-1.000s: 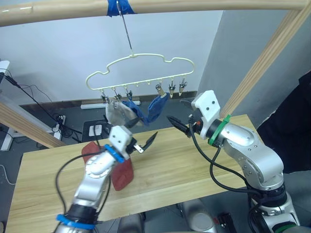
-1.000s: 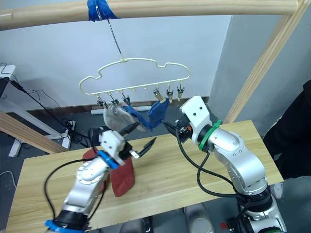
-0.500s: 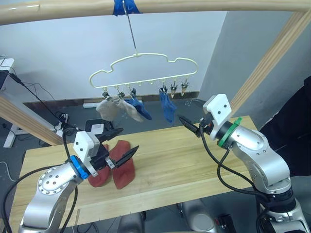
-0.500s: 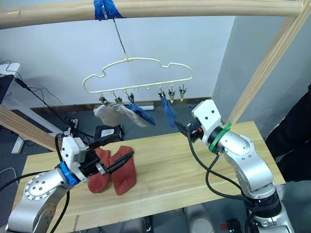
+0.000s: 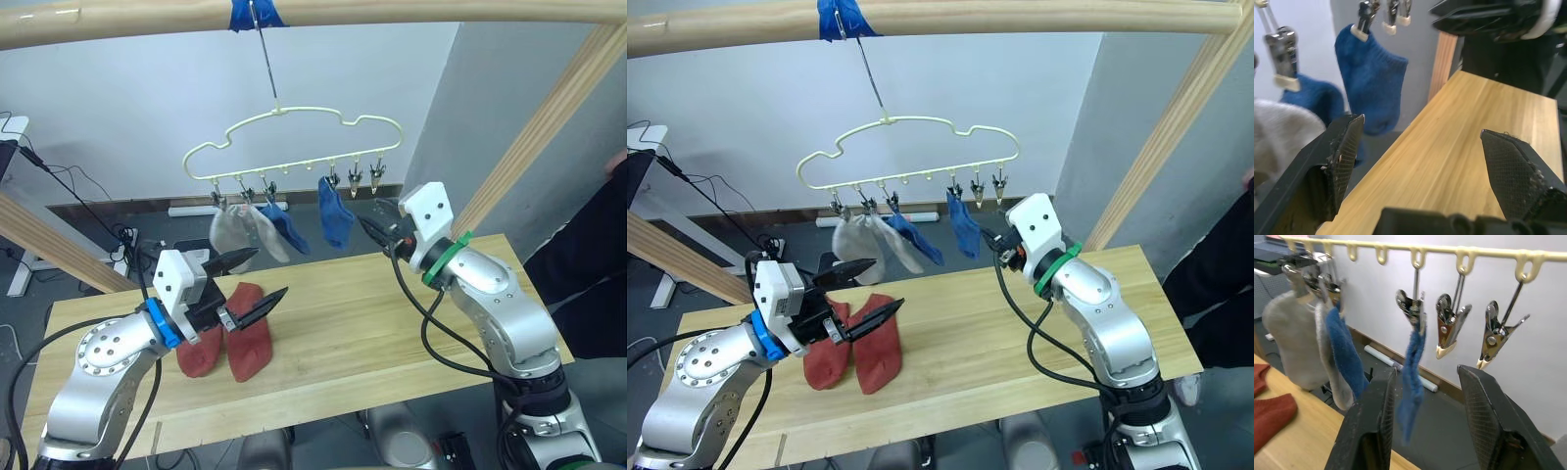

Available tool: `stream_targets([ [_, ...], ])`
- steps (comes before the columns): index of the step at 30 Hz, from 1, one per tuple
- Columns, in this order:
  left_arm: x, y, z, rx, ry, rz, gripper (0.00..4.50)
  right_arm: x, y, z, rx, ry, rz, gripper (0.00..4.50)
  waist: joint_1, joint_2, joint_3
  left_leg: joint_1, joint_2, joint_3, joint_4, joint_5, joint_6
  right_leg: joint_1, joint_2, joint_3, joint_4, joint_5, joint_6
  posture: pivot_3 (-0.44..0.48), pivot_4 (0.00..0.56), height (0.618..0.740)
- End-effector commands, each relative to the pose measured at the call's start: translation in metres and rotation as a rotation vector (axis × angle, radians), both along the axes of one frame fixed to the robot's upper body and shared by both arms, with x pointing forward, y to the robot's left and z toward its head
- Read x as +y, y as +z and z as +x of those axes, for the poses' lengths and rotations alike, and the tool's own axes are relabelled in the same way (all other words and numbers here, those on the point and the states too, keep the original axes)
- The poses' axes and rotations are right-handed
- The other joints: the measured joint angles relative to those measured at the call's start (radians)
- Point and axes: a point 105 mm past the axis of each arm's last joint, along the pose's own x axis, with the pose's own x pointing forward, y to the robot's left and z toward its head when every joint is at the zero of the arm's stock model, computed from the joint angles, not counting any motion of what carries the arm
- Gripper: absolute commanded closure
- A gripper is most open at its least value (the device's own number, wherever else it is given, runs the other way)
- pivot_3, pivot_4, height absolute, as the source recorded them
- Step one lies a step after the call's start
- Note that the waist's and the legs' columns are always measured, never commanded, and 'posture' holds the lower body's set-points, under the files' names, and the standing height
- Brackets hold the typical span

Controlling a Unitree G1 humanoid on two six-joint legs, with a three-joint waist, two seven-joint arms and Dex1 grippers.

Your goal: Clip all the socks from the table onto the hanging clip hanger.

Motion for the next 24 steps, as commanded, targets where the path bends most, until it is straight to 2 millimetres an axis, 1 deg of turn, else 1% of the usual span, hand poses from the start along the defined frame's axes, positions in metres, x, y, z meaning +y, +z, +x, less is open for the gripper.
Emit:
stream_targets([
  [1,-0.004,0.007,0.001,-0.015,-0.049,-0.011,0.27,0.006,0.017,0.006,-0.066,-0.036,0.04,2.43,-0.002,0.0,0.0,0.0,0.0,0.0,0.0,0.0,0.0,0.0,0.0,0.0,0.0,0.0,0.0,-0.217,0.223,0.74],
  [4,-0.005,0.011,0.004,-0.024,-0.061,-0.015,0.27,0.007,0.018,0.013,-0.066,-0.073,0.056,2.43,-0.003,0.0,0.0,0.0,0.0,0.0,0.0,0.0,0.0,0.0,0.0,0.0,0.0,0.0,0.0,-0.218,0.224,0.74],
  [7,-0.009,0.015,0.009,-0.043,-0.076,-0.021,0.27,0.013,0.019,0.021,-0.061,-0.082,0.066,2.43,-0.003,0.0,0.0,0.0,0.0,0.0,0.0,0.0,0.0,0.0,0.0,0.0,0.0,0.001,-0.001,-0.214,0.223,0.74],
  [13,-0.013,0.016,0.01,-0.053,-0.093,-0.015,0.27,0.023,0.022,0.029,-0.068,-0.078,0.078,2.43,-0.003,0.0,0.0,0.0,0.0,-0.001,0.0,0.0,0.0,0.0,0.0,0.0,0.001,0.001,-0.001,-0.214,0.223,0.74],
  [24,-0.02,0.019,0.012,-0.068,-0.1,-0.006,0.27,0.03,0.024,0.037,-0.079,-0.106,0.101,2.43,-0.003,0.0,0.0,0.0,0.0,-0.001,0.0,0.0,0.0,0.0,0.0,-0.001,0.001,0.001,-0.001,-0.213,0.222,0.74],
])
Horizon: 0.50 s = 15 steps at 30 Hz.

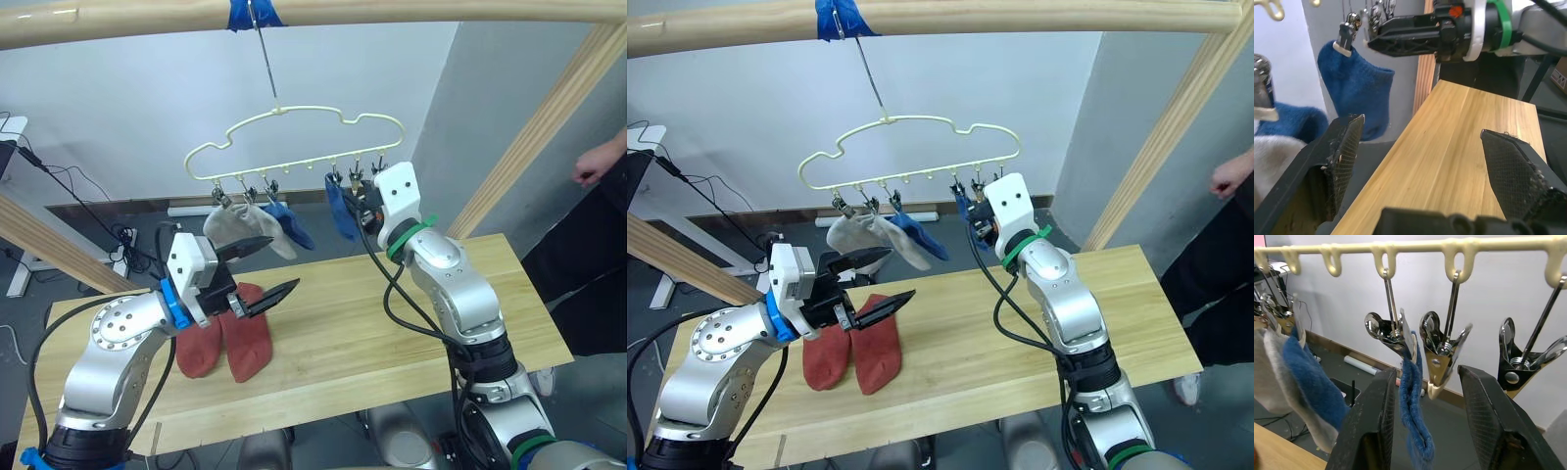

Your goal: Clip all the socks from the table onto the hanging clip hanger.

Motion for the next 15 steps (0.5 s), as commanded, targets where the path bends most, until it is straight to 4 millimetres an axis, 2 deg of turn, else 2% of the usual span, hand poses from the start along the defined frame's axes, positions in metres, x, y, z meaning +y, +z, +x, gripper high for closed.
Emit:
stream_targets([
  [1,-0.0052,0.0058,-0.0012,-0.032,-0.01,0.005,0.27,0.0014,0.0213,0.0004,-0.086,-0.022,0.024,2.43,-0.001,0.0,0.0,0.0,0.0,0.0,0.0,0.0,0.0,0.0,0.0,0.0,0.0,0.0,0.0,-0.213,0.223,0.74],
  [15,-0.0028,0.0006,0.002,-0.038,-0.018,0.023,0.27,-0.0027,0.0292,0.0071,-0.128,-0.094,0.053,2.43,0.0,0.0,0.0,0.0,0.0,0.0,0.0,0.0,0.0,0.0,0.0,0.0,0.001,0.0,0.0,-0.216,0.224,0.74],
])
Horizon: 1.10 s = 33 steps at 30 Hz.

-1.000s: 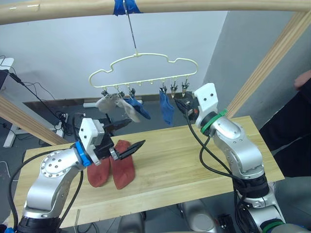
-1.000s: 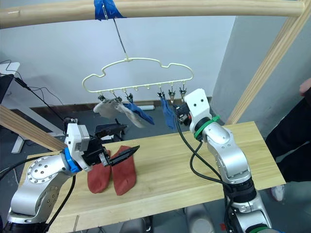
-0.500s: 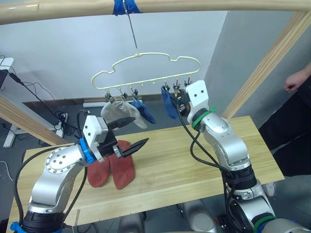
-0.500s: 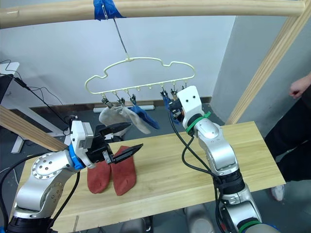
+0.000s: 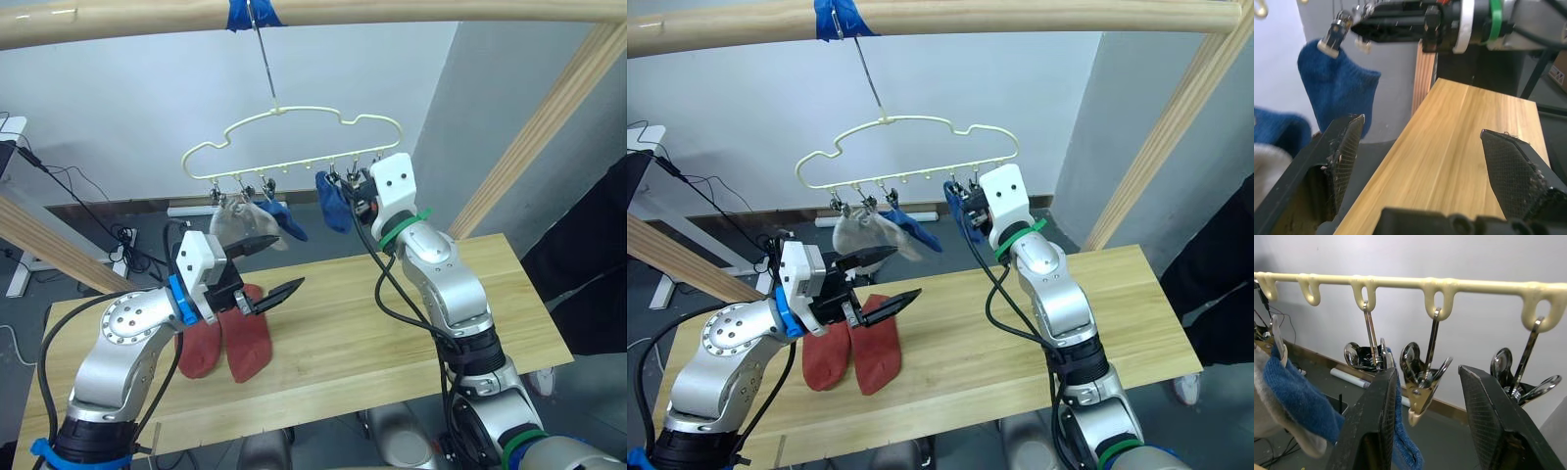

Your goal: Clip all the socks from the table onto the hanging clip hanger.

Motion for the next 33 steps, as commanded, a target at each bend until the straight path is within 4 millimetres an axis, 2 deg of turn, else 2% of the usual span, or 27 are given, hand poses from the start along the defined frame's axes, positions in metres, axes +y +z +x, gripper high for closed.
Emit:
stream_targets([
  [1,-0.002,0.006,-0.003,-0.041,-0.021,0.004,0.27,-0.007,0.017,0.0,-0.066,-0.038,0.03,2.43,0.0,0.0,0.0,0.0,0.0,0.0,0.0,0.0,0.0,0.0,0.0,0.0,0.0,0.0,0.0,-0.218,0.223,0.74],
  [8,-0.005,0.007,-0.002,-0.049,-0.027,0.004,0.27,-0.01,0.016,0.002,-0.027,-0.062,0.093,2.43,0.0,0.0,0.0,0.0,0.0,0.0,0.0,0.0,0.0,0.0,0.0,0.0,0.0,0.0,0.0,-0.223,0.222,0.74],
  [18,-0.009,0.009,-0.001,-0.054,-0.036,0.004,0.27,-0.003,0.017,-0.002,0.046,-0.044,0.191,2.43,0.0,0.0,0.0,0.0,0.0,0.0,0.0,0.0,0.0,0.0,0.0,0.0,0.001,0.0,0.0,-0.226,0.222,0.74],
  [33,-0.017,0.014,0.0,-0.053,-0.043,0.003,0.27,0.005,0.032,-0.01,0.052,-0.011,0.257,2.43,-0.001,0.0,0.0,0.0,0.0,0.0,0.0,0.0,0.0,0.0,0.0,0.0,0.001,0.0,0.0,-0.23,0.223,0.74],
])
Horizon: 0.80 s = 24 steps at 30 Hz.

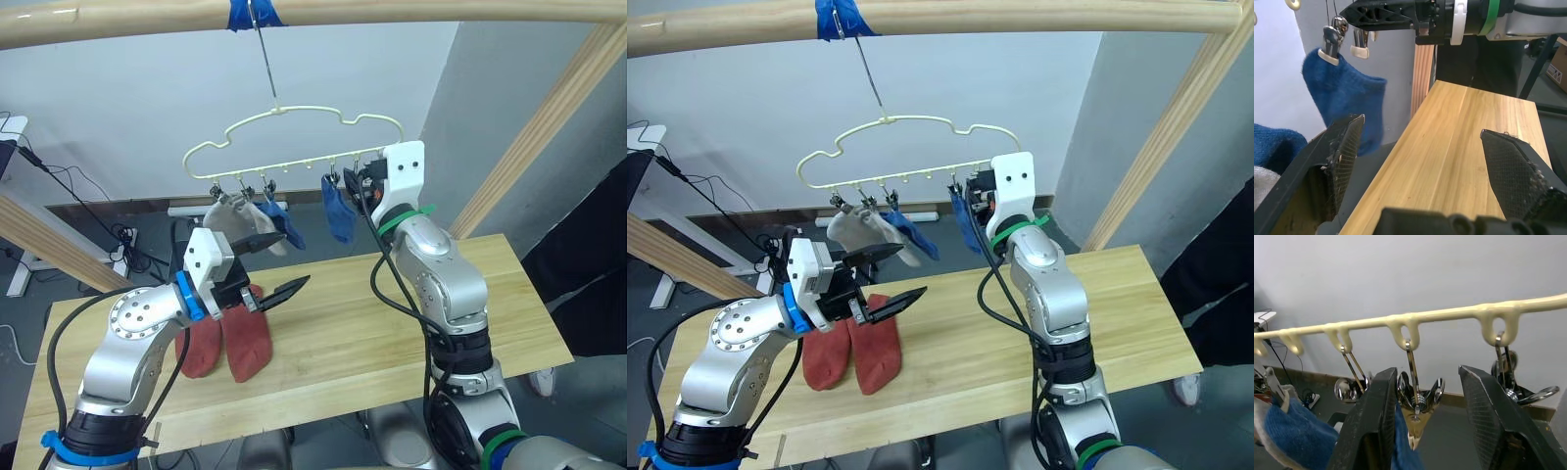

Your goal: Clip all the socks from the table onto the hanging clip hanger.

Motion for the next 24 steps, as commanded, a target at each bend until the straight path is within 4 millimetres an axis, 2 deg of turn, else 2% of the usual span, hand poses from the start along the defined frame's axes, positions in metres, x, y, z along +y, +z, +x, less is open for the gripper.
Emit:
stream_targets([
  [1,-0.0061,0.0098,-0.0043,-0.04,-0.022,0.0,0.27,0.0012,0.0211,-0.0078,-0.068,0.007,0.033,2.43,0.0,0.0,0.0,0.0,0.0,0.0,0.0,0.0,0.0,0.0,0.0,0.0,0.0,0.0,0.0,-0.23,0.223,0.74],
  [15,-0.0089,0.0107,-0.0044,-0.033,-0.02,0.001,0.27,0.0026,0.0195,-0.0093,-0.049,0.009,0.046,2.43,0.0,0.0,0.0,0.0,0.0,0.0,0.0,0.0,0.0,0.0,0.0,0.0,0.0,0.0,0.0,-0.233,0.224,0.74],
  [21,-0.0089,0.0083,-0.0049,-0.023,-0.012,-0.002,0.27,0.0031,0.0196,-0.0101,-0.049,0.012,0.049,4.24,-0.001,0.0,0.0,0.0,0.0,0.0,0.0,0.0,0.0,0.0,0.0,0.0,0.0,0.0,0.0,-0.236,0.225,0.74],
  [24,-0.0087,0.0054,-0.0043,-0.014,0.007,-0.002,0.27,0.0032,0.0201,-0.0106,-0.051,0.014,0.05,4.5,-0.001,0.0,0.0,0.0,0.0,0.0,0.0,0.0,0.0,0.0,0.0,0.0,0.0,0.0,0.0,-0.236,0.225,0.74],
])
